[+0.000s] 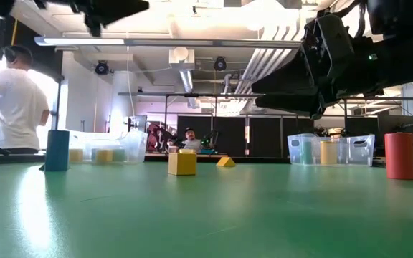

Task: Sort blocks by size
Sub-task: Put the green triangle block into the bottom transparent bin

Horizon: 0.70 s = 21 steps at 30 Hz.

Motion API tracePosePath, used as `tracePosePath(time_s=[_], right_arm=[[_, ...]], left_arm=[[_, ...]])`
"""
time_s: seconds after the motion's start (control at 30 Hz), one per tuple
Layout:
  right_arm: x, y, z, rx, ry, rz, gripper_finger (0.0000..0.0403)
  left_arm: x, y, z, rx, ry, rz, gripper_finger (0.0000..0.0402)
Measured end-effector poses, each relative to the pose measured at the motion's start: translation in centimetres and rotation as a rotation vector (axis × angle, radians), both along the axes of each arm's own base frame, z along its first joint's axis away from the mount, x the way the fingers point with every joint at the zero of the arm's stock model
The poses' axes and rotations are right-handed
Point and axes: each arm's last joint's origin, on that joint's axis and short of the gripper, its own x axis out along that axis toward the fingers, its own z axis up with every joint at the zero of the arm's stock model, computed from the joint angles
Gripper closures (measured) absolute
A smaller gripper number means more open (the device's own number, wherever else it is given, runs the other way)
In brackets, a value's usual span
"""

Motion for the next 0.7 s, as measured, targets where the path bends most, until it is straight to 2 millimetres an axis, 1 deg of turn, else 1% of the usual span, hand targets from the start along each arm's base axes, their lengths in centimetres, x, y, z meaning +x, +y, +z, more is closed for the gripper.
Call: tracePosePath(time_s=[0.07,0.17,0.23,0.37,0.53,0.63,0.7], right_arm=[[0.0,0.0,0.0,-0.006,0.001,0.001,0.0183],[0.0,0.0,0.0,-0.01,0.002,0.001,0.0183],[0.0,0.0,0.0,-0.01,0.002,0.002,0.0183],[0.0,0.0,0.0,-0.001,0.0,0.0,0.0183],[0.1,-0.2,0.0,0.0,0.0,-0.005,0.0183],[0.1,-0.3,0.1,0.006,-0.006,-0.011,0.0183],[0.2,-0.3,0.2,0.009,-0.016,-0.014,0.0183]], left_arm=[[-0.9,0.1,0.7,0.006,0.009,0.016,0.0188],[-2.1,0.2,1.3,0.006,0.04,0.03,0.0188],[-2.8,0.3,1.3,-0.009,0.067,0.037,0.0188],[-3.6,0.6,0.7,-0.056,0.133,0.057,0.0188],[-3.5,0.8,-1.1,-0.052,0.252,0.088,0.0188],[-2.9,0.9,-2.2,-0.034,0.323,0.118,0.0188],[-2.1,0.7,-2.5,-0.014,0.38,0.142,0.0188]])
